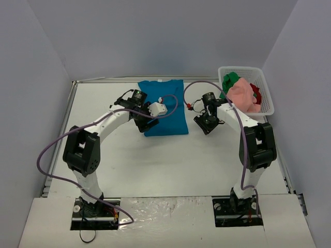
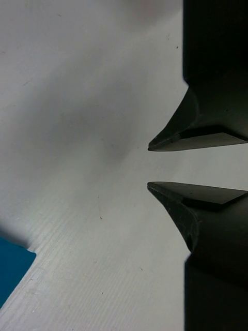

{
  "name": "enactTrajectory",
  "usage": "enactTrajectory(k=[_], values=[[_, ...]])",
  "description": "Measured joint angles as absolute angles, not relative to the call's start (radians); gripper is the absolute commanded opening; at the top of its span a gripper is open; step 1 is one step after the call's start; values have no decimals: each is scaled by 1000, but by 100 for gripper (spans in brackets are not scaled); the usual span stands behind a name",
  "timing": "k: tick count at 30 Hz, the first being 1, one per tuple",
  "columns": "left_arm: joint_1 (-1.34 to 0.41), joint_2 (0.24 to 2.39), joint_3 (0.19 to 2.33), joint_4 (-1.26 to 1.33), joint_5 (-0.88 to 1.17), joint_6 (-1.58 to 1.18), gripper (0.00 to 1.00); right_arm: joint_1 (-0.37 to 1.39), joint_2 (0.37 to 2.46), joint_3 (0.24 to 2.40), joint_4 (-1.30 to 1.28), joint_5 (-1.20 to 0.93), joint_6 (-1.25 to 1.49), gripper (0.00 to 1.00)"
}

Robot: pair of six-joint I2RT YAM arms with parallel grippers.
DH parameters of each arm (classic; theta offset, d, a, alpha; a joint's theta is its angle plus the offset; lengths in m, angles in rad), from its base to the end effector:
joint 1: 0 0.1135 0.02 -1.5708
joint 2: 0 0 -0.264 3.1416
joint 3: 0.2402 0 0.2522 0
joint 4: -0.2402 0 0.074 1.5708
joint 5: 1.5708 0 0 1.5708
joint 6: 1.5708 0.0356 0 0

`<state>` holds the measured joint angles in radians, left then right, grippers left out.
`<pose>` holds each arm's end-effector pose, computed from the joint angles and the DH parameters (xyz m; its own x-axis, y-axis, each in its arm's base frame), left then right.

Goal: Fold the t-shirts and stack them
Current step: Grab one side of the 2/3 rectangular tshirt with both arms

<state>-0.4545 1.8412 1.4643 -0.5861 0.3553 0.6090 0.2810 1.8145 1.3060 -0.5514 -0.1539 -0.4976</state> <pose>0.3555 -0.1875 0.2454 -0.2674 0.7276 -0.6318 0.9059 0.4132 0.0924 0.3638 0.1107 0.2076 -0.5713 -0.6558 -0.4935 -0.7041 0.7006 -0.1159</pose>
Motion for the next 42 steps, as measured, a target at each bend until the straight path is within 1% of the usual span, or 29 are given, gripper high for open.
enactTrajectory(k=[3,7,9,23,27,40,41,42], values=[[-472,1808,1441,-585,334,630,62,281,1814,1314,-554,-154,-498,27],[-490,1818,1390,-577,317,654,54,281,1814,1314,-560,-153,-497,27],[-493,1824,1360,-575,313,661,53,281,1814,1314,-561,-153,-497,27],[-496,1889,1338,-544,299,678,51,281,1832,1314,-565,-153,-498,26],[-497,1907,1347,-543,298,677,48,281,1847,1314,-567,-154,-498,27],[-497,1911,1356,-518,297,677,46,281,1850,1314,-570,-154,-498,27],[-497,1912,1359,-518,296,677,45,281,1852,1314,-570,-154,-498,27],[-497,1917,1365,-517,295,677,40,281,1854,1314,-570,-154,-498,27]])
